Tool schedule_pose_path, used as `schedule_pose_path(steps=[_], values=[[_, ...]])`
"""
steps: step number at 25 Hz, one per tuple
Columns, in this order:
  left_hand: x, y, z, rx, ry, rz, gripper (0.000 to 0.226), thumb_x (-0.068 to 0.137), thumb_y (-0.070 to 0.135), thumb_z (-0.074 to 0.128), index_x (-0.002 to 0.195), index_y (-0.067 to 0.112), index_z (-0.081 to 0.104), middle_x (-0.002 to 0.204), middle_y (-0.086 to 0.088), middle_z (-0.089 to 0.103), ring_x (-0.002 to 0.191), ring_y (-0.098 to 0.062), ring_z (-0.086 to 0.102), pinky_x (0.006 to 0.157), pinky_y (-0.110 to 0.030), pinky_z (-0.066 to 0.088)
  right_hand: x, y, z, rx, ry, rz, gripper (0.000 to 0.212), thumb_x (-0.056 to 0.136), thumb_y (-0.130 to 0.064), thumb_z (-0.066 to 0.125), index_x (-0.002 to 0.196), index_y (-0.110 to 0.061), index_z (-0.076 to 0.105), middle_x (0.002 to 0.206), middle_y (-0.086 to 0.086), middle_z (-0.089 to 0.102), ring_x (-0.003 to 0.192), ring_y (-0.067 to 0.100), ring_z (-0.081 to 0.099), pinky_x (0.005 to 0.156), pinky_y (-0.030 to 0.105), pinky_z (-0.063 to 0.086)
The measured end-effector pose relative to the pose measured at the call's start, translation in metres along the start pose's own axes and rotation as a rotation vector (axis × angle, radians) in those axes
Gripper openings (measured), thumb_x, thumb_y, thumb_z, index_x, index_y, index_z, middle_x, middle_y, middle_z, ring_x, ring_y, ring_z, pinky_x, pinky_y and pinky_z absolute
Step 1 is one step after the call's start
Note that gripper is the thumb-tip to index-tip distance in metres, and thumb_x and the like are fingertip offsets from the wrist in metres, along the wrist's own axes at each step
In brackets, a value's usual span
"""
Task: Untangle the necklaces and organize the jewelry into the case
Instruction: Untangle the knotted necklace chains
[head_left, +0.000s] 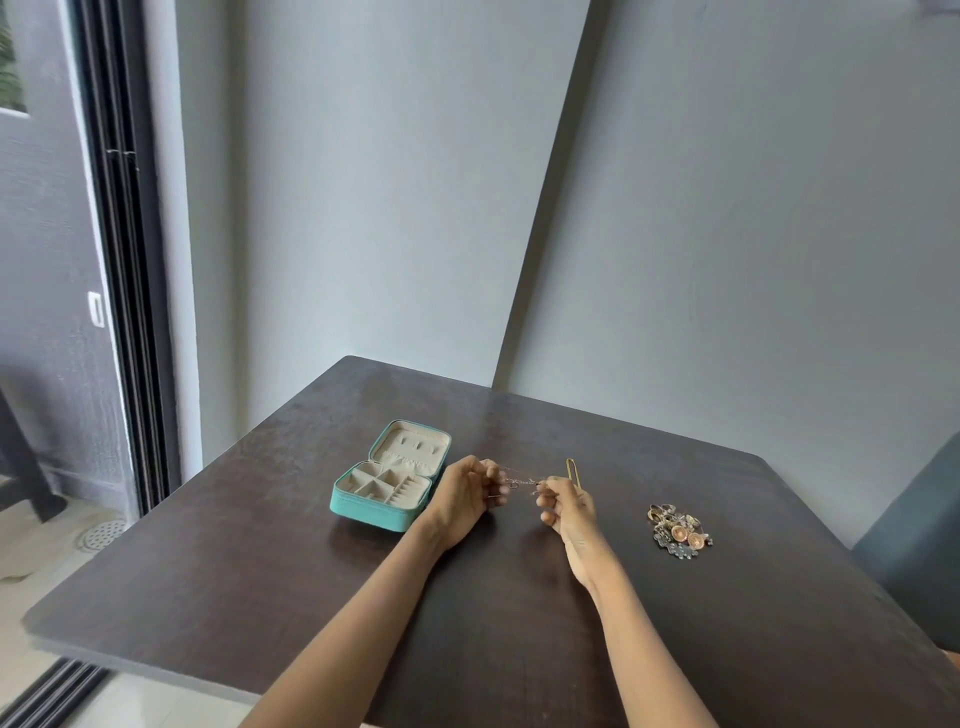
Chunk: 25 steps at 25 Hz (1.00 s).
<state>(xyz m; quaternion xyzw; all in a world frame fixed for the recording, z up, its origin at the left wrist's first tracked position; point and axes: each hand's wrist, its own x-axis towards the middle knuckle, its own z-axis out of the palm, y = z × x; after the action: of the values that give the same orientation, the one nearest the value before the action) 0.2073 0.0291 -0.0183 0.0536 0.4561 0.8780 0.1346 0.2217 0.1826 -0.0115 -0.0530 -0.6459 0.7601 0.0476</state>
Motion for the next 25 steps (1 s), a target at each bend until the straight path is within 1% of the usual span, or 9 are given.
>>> schedule_pose_path(steps=[3,6,10,12,15,18,22,23,25], values=[[-0.001,-0.002,0.001,0.009,0.000,0.002,0.024,0.086,0.017,0.033,0.064,0.015,0.043,0.069,-0.004,0.052,0.059,-0.017,0.049,0.067,-0.030,0.039,-0.003,-0.001,0.004,0.135,0.041,0.032,0.018,0.093,-0.012,0.048,0.077,-0.014,0.056,0.068,-0.004,0.059,0.059,0.005,0.057,0.052,0.016,0.040],[-0.002,-0.002,0.001,-0.003,0.020,0.001,0.028,0.091,0.024,0.039,0.064,0.017,0.043,0.062,0.000,0.053,0.052,-0.013,0.046,0.062,-0.027,0.036,-0.006,0.002,0.015,0.321,0.030,0.061,0.020,0.094,-0.014,0.044,0.077,-0.016,0.053,0.068,-0.003,0.061,0.061,0.005,0.060,0.059,0.019,0.041],[-0.004,0.000,0.004,0.020,0.048,-0.037,0.031,0.094,0.024,0.044,0.063,0.018,0.043,0.047,0.007,0.037,0.042,-0.007,0.032,0.051,-0.022,0.028,-0.007,0.000,0.022,0.471,-0.003,0.109,0.021,0.094,-0.015,0.042,0.075,-0.015,0.053,0.069,-0.003,0.056,0.060,0.006,0.054,0.061,0.020,0.041],[-0.005,0.001,0.005,0.061,0.043,-0.036,0.030,0.094,0.024,0.044,0.064,0.019,0.045,0.045,0.009,0.029,0.042,-0.008,0.026,0.050,-0.023,0.024,-0.004,0.001,0.020,0.508,0.010,0.121,0.019,0.093,-0.015,0.043,0.077,-0.014,0.053,0.071,-0.002,0.056,0.060,0.007,0.053,0.059,0.019,0.042],[-0.006,0.002,0.005,0.093,0.028,-0.024,0.031,0.094,0.025,0.046,0.064,0.020,0.045,0.045,0.010,0.026,0.043,-0.008,0.023,0.050,-0.023,0.023,-0.002,0.001,0.019,0.527,0.034,0.132,0.015,0.094,-0.016,0.043,0.084,-0.015,0.054,0.077,-0.002,0.060,0.069,0.008,0.056,0.062,0.020,0.042],[-0.004,0.000,0.005,0.080,0.061,-0.025,0.031,0.093,0.024,0.048,0.063,0.019,0.050,0.049,0.008,0.038,0.046,-0.008,0.034,0.054,-0.023,0.029,-0.001,0.001,0.020,0.533,0.052,0.118,0.016,0.094,-0.015,0.044,0.082,-0.014,0.053,0.077,0.000,0.059,0.070,0.010,0.055,0.063,0.021,0.043],[-0.004,-0.001,0.004,-0.117,0.097,0.019,0.027,0.092,0.018,0.048,0.066,0.015,0.054,0.070,0.001,0.063,0.067,-0.013,0.059,0.068,-0.027,0.044,-0.005,0.001,0.021,0.500,-0.012,0.094,0.016,0.094,-0.013,0.043,0.079,-0.015,0.050,0.073,-0.001,0.056,0.063,0.009,0.048,0.058,0.021,0.036],[-0.005,-0.001,0.005,-0.167,0.096,0.023,0.028,0.093,0.017,0.047,0.066,0.013,0.053,0.071,-0.001,0.065,0.069,-0.016,0.063,0.073,-0.029,0.047,-0.005,0.001,0.020,0.493,-0.058,0.091,0.018,0.094,-0.013,0.042,0.078,-0.015,0.049,0.070,-0.002,0.053,0.059,0.007,0.045,0.056,0.021,0.033],[-0.007,-0.001,0.007,-0.246,0.082,0.030,0.031,0.095,0.015,0.044,0.066,0.011,0.053,0.062,-0.004,0.063,0.066,-0.020,0.068,0.078,-0.033,0.050,-0.006,0.002,0.019,0.484,-0.149,0.076,0.019,0.093,-0.013,0.043,0.074,-0.017,0.045,0.061,-0.005,0.044,0.052,0.006,0.037,0.051,0.020,0.030]])
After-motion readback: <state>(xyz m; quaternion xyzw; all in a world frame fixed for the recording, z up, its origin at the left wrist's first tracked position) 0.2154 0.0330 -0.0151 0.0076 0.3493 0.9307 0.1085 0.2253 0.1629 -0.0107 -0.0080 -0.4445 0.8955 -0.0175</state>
